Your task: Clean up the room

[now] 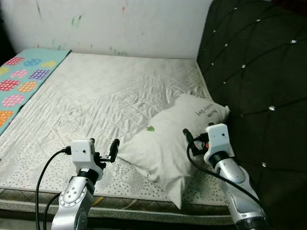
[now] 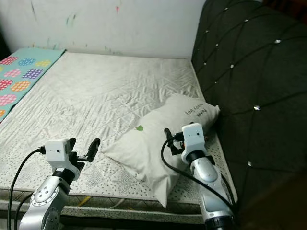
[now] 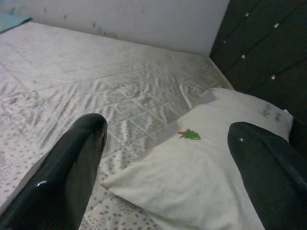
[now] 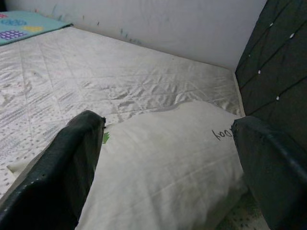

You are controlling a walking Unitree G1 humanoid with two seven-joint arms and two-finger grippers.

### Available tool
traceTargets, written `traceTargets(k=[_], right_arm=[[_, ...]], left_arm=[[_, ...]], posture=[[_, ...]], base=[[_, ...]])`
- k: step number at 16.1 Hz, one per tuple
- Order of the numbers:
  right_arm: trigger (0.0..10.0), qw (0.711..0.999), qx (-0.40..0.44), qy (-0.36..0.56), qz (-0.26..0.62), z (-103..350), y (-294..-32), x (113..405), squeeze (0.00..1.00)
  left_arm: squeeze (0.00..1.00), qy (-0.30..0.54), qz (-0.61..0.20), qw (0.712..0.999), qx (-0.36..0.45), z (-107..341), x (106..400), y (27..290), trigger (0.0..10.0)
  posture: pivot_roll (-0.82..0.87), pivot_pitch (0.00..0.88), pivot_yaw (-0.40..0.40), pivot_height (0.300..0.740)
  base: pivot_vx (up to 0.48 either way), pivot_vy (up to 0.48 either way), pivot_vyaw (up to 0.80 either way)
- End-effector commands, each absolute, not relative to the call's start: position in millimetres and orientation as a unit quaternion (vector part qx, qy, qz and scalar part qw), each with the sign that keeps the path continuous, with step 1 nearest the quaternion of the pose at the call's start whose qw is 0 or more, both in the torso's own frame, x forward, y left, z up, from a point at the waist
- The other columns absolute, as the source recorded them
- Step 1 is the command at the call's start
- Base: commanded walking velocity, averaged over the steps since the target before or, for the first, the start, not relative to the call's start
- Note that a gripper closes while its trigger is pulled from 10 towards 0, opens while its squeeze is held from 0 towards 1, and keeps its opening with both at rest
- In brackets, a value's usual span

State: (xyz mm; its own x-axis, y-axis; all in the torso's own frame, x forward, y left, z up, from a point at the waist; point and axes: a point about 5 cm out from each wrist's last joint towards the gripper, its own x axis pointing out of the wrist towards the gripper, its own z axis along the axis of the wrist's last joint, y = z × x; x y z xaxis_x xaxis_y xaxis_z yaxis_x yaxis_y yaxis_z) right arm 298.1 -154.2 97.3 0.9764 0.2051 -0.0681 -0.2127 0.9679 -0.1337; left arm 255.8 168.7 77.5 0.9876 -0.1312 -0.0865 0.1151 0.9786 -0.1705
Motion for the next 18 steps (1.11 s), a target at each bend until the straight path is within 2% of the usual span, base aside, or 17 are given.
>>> traceTargets(k=[1,10,17,18], right_arm=[[10.0,0.993,-0.07,0.022,0.097,99.9,-156.6,301.1,0.0],[10.0,0.993,-0.08,0.025,0.089,96.7,-160.9,299.9,0.0],[10.0,0.992,-0.083,0.027,0.088,95.1,-161.8,299.5,0.0],[10.0,0.992,-0.081,0.029,0.087,94.6,-162.3,299.5,0.0]], left_arm=[[0.0,0.053,-0.063,0.993,-0.079,76.9,256.9,170.3,10.0],[0.0,0.052,-0.064,0.993,-0.08,76.9,257.5,170.6,10.0],[0.0,0.051,-0.061,0.993,-0.086,76.5,256.0,171.3,10.0],[0.0,0.053,-0.059,0.993,-0.086,75.7,255.9,171.2,10.0]], posture=[[-0.1,0.0,-0.011,0.74],[-0.1,0.0,-0.007,0.74],[-0.1,0.0,-0.01,0.74],[-0.1,0.0,-0.011,0.74]], base=[[0.266,0.0,0.0],[0.273,0.0,0.0],[0.0,0.0,0.0],[0.0,0.0,-0.8]])
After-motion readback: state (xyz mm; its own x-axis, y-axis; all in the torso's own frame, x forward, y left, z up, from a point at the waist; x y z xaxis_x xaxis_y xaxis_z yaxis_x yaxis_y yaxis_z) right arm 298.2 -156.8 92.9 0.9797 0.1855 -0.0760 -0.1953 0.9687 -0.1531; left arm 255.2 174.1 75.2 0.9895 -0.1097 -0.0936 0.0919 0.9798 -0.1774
